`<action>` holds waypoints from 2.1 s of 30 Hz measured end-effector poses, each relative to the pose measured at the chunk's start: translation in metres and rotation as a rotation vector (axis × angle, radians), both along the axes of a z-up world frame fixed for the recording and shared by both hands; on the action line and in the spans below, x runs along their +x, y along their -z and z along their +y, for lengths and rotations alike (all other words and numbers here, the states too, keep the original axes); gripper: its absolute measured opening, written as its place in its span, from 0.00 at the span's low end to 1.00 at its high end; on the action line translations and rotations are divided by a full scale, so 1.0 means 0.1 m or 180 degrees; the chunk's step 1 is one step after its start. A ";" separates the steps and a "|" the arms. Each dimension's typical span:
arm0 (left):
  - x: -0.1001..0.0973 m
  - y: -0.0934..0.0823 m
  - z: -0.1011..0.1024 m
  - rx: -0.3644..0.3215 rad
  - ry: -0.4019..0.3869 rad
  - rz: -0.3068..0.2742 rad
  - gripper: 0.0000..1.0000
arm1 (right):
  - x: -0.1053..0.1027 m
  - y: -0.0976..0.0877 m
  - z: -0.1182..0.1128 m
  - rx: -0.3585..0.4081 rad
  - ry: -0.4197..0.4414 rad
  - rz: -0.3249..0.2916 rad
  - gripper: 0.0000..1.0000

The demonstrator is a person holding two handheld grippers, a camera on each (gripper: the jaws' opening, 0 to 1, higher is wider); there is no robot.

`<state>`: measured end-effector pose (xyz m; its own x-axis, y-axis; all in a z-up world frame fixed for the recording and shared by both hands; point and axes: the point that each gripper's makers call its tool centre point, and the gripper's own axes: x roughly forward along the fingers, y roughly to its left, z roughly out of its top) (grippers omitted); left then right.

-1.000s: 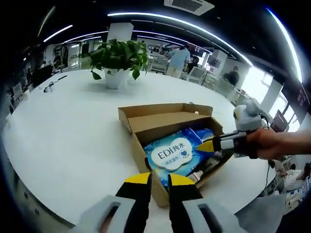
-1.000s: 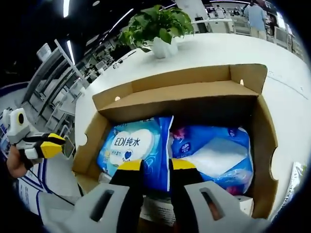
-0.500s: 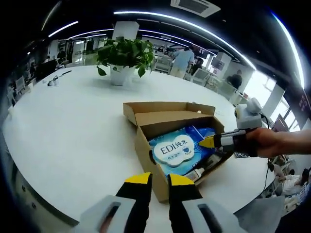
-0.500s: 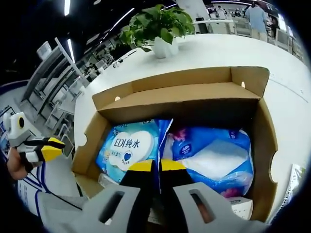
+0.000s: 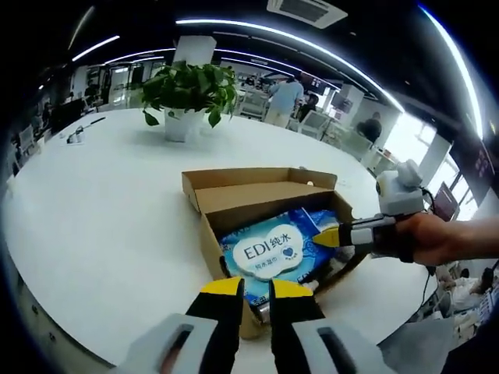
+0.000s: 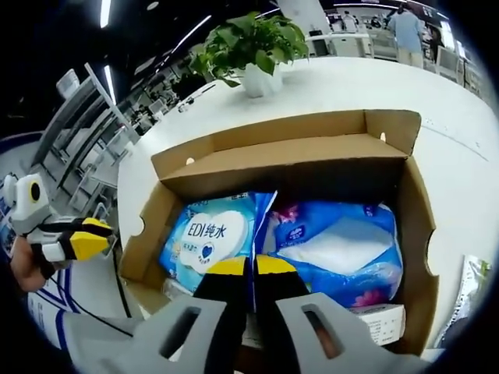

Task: Operate the shoe box by opening the lid, removing the specified soft item, and placing it in the target area until the item is outside and the box remains undamaged.

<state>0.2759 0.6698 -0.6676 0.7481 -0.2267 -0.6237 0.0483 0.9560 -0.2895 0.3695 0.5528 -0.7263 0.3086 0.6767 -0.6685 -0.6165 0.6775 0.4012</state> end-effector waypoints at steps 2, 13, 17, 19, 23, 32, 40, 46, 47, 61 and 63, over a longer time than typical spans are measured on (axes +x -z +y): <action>-0.01 -0.01 -0.04 -0.0010 0.0021 -0.0004 0.13 | 0.00 -0.01 -0.01 0.0023 0.0044 0.0011 0.00; 0.12 0.01 -0.16 -0.0069 0.0156 0.0013 0.16 | 0.07 -0.16 -0.14 0.0141 0.0187 -0.0088 0.00; 0.15 0.04 -0.24 -0.0084 0.0233 0.0028 0.17 | 0.10 -0.25 -0.23 0.0184 0.0262 -0.0125 0.00; 0.18 0.05 -0.27 -0.0089 0.0268 0.0036 0.17 | 0.12 -0.28 -0.28 0.0194 0.0298 -0.0145 0.00; 0.25 0.05 -0.34 -0.0089 0.0351 0.0042 0.17 | 0.13 -0.31 -0.37 0.0205 0.0379 -0.0166 0.00; 0.35 0.10 -0.48 -0.0101 0.0483 0.0069 0.18 | 0.08 -0.34 -0.46 0.0261 0.0503 -0.0174 0.00; 0.37 0.20 -0.55 -0.0108 0.0536 0.0164 0.19 | 0.12 -0.54 -0.53 0.0480 0.0611 -0.0325 0.00; 0.35 0.20 -0.62 -0.0155 0.0545 0.0203 0.19 | 0.06 -0.54 -0.54 0.0374 0.0418 -0.0368 0.00; 0.34 0.20 -0.63 -0.0150 0.0559 0.0200 0.19 | 0.06 -0.53 -0.55 0.0363 0.0423 -0.0357 0.00; 0.33 0.16 -0.43 -0.0204 0.0462 0.0169 0.19 | 0.03 -0.26 -0.44 0.0220 0.0333 -0.0136 0.28; 0.32 0.17 -0.41 -0.0214 0.0440 0.0166 0.19 | 0.02 -0.22 -0.40 0.0174 0.0285 -0.0123 0.32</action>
